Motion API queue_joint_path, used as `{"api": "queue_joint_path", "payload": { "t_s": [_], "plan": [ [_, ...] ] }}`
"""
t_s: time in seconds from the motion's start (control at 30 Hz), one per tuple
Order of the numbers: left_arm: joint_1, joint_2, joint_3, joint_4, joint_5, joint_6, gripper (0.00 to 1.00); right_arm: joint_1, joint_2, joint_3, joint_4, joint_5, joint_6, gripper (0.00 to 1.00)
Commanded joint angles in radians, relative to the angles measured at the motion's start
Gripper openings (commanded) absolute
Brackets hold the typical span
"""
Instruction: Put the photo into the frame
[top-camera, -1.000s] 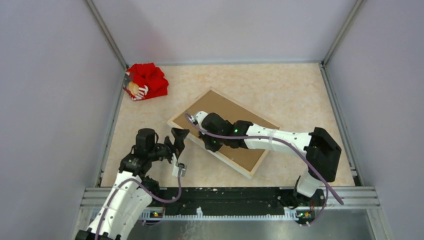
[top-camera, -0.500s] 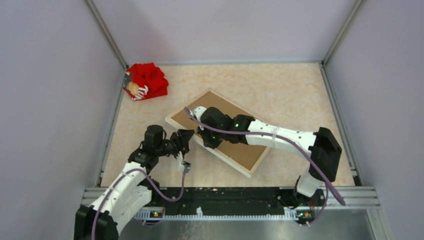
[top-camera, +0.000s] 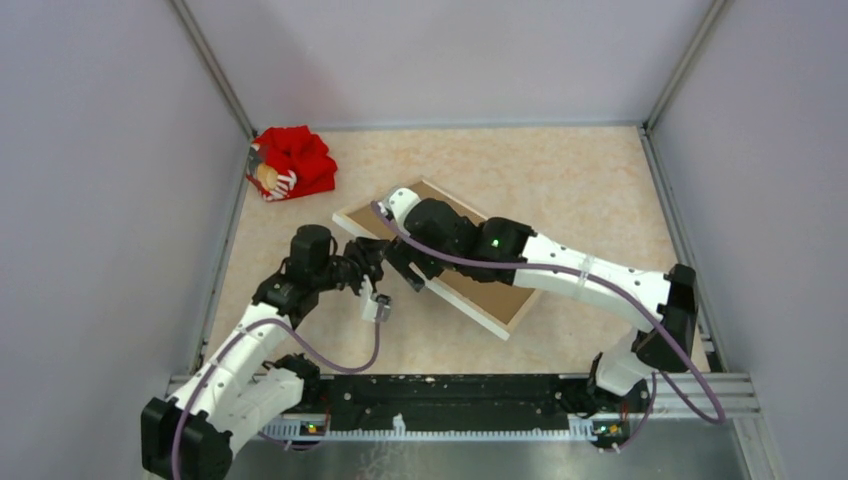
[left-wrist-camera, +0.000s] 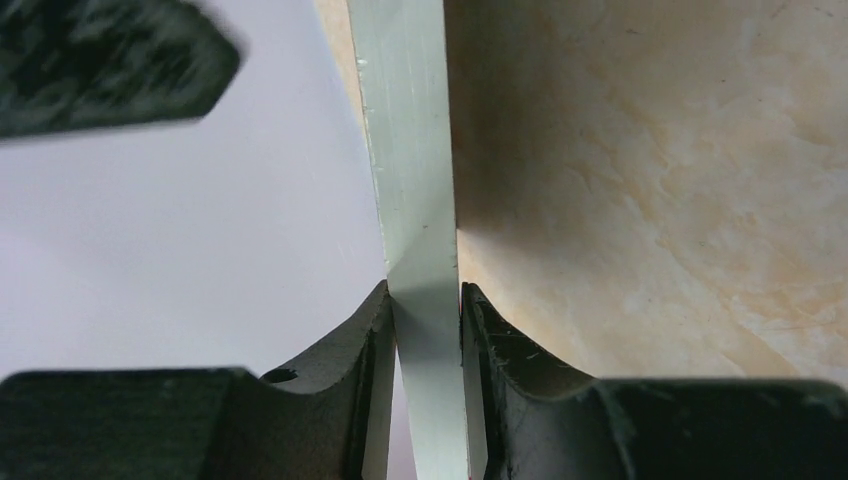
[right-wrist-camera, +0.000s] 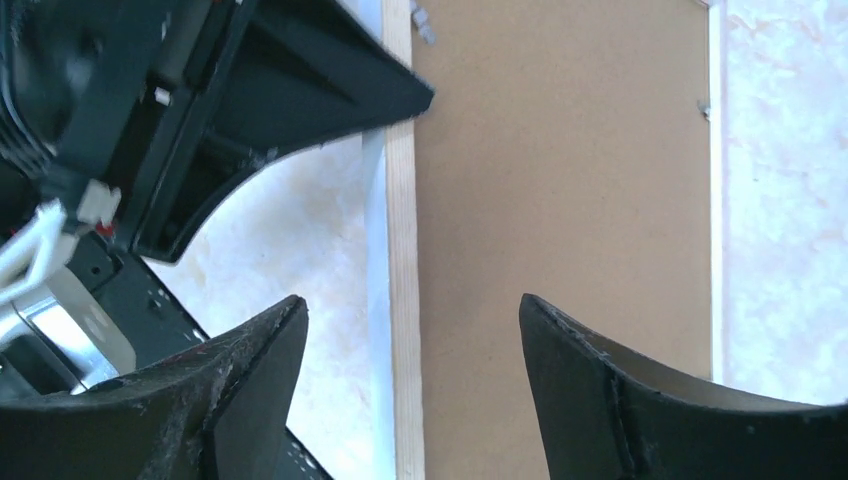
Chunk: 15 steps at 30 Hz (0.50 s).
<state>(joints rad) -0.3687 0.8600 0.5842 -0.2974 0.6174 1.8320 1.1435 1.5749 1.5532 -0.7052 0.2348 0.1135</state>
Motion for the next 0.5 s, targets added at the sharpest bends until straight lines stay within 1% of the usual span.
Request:
{"api": "queue_joint_path", "payload": {
  "t_s": [0.0, 0.13, 0.33, 0.47],
  "plan": [
    [-0.013, -0.008, 0.121, 0.006, 0.058, -0.066, 0.24, 0.056, -0.016, 0.031, -0.118, 0.122, -0.08, 0.78],
    [-0.012, -0.003, 0.156, -0.032, 0.04, -0.069, 0.25, 0.067, -0.008, 0.033, -0.174, 0.115, -0.143, 0.79],
    [-0.012, 0.006, 0.205, -0.038, 0.028, -0.123, 0.28, 0.092, 0.012, 0.03, -0.202, 0.118, -0.151, 0.79],
    [-0.012, 0.006, 0.223, -0.051, 0.031, -0.157, 0.28, 0.13, 0.047, 0.014, -0.203, 0.203, -0.152, 0.76]
  ]
}}
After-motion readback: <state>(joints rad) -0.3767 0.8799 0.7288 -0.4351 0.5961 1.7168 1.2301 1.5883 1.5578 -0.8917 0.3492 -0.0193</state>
